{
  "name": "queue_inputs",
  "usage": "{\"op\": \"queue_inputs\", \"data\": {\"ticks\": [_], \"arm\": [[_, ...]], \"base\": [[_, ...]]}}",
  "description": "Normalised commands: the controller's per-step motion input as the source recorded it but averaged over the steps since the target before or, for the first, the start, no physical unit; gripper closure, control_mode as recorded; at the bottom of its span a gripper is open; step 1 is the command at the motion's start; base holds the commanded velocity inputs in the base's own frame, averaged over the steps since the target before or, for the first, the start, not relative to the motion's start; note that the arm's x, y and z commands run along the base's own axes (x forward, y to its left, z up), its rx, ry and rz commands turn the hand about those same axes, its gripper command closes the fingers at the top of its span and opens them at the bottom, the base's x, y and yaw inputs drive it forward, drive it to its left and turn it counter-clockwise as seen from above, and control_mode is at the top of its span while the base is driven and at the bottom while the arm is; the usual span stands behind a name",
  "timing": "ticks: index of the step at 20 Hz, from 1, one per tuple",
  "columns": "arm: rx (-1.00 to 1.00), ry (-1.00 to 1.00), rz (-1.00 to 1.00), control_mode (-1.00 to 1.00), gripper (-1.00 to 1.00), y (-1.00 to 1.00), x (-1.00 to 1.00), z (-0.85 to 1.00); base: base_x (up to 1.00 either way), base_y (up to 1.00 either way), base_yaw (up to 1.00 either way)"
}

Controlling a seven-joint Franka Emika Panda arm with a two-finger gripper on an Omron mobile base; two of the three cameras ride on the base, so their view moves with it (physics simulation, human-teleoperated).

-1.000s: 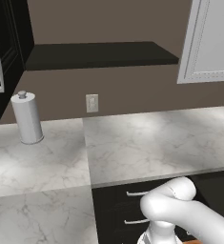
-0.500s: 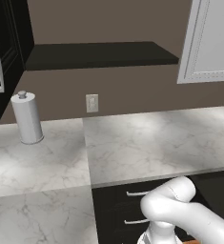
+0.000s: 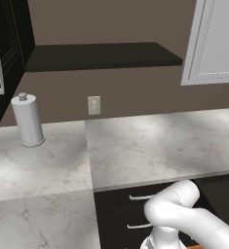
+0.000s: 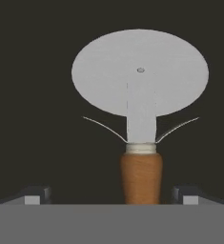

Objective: Take the pizza cutter from the drawer on the right and place it on the dining counter for cutting.

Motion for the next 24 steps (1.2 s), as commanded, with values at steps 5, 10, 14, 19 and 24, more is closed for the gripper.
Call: {"op": "queue_inputs", "data": {"ticks": [5, 10, 14, 19, 24], "arm": [[0.0, 0.0, 0.0, -1.0, -1.0, -0.01, 0.0, -0.1], [0.0, 0.0, 0.0, -1.0, -1.0, 0.0, 0.0, -0.17], [0.0, 0.0, 0.0, -1.0, -1.0, 0.0, 0.0, -0.21], [0.0, 0.0, 0.0, -1.0, -1.0, 0.0, 0.0, -0.18], [0.0, 0.0, 0.0, -1.0, -1.0, 0.0, 0.0, -0.06]], "base": [[0.0, 0.0, 0.0], [0.0, 0.0, 0.0], [0.0, 0.0, 0.0], [0.0, 0.0, 0.0], [0.0, 0.0, 0.0]]}}
